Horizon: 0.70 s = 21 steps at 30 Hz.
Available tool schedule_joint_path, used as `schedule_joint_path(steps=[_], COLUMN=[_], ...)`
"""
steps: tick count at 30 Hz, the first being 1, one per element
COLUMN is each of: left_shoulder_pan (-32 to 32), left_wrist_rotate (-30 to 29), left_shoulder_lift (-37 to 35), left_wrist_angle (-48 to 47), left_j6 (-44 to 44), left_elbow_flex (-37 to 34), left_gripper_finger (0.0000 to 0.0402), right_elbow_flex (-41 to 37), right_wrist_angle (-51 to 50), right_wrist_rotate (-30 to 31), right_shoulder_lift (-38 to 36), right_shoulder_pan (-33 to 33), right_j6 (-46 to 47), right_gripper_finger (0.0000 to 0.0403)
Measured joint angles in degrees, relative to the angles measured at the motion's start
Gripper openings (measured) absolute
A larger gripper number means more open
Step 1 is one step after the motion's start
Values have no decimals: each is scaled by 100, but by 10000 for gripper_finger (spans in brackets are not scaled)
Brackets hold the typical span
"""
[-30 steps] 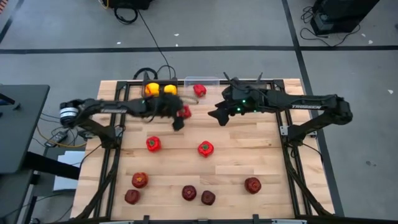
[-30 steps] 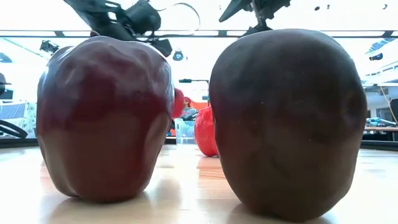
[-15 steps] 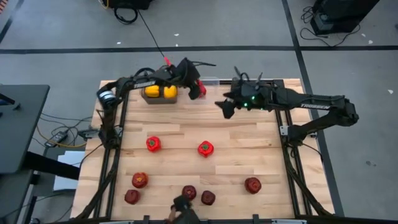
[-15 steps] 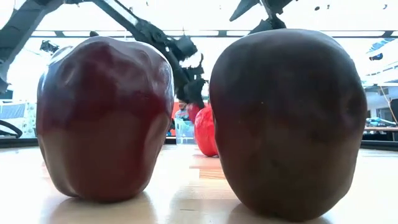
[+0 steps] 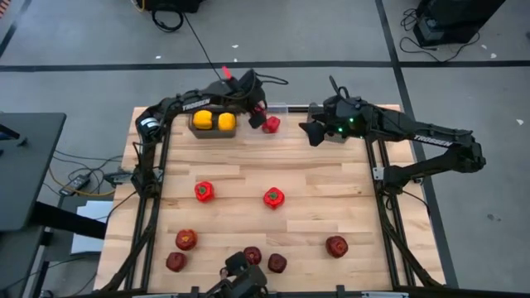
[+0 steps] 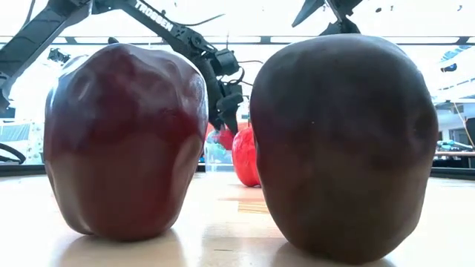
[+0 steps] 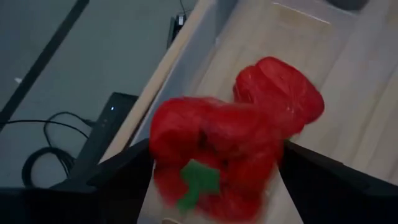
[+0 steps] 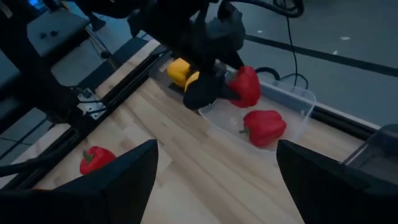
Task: Sort produce into baskets
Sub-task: Put the middle red bell pepper into the transparent bin, then put the left red bell pepper into the transparent bin
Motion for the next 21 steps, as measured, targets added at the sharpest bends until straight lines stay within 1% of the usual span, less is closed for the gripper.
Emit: schedule_joint_path(steps=[4, 8, 11, 15, 18, 21], left_shoulder_pan=[-9, -15, -13, -13, -15, -48], left_wrist_rotate=[-16, -14, -16, -13, 147, 270], left_shoulder_lift=[3, 3, -40, -185, -314, -649], left_wrist_angle=[-318, -618, -1047, -1666, -2109, -2395], left_j6=[4, 93, -23, -141, -127, -191], left_elbow_flex=[210, 226, 226, 220, 200, 195], left_gripper_finger=[350, 353, 351, 342, 331, 321], right_elbow_flex=[0, 0, 0, 0, 0, 0], right_wrist_angle=[18, 53, 59, 58, 58, 67], right_wrist_rotate=[-93, -150, -150, -152, -152, -109], right_shoulder_lift=[5, 17, 7, 7, 17, 22], right_shoulder_pan=[-53, -73, -73, -73, -73, -73], right_j6=[6, 35, 36, -57, -286, -374], right_gripper_finger=[337, 337, 337, 337, 337, 337])
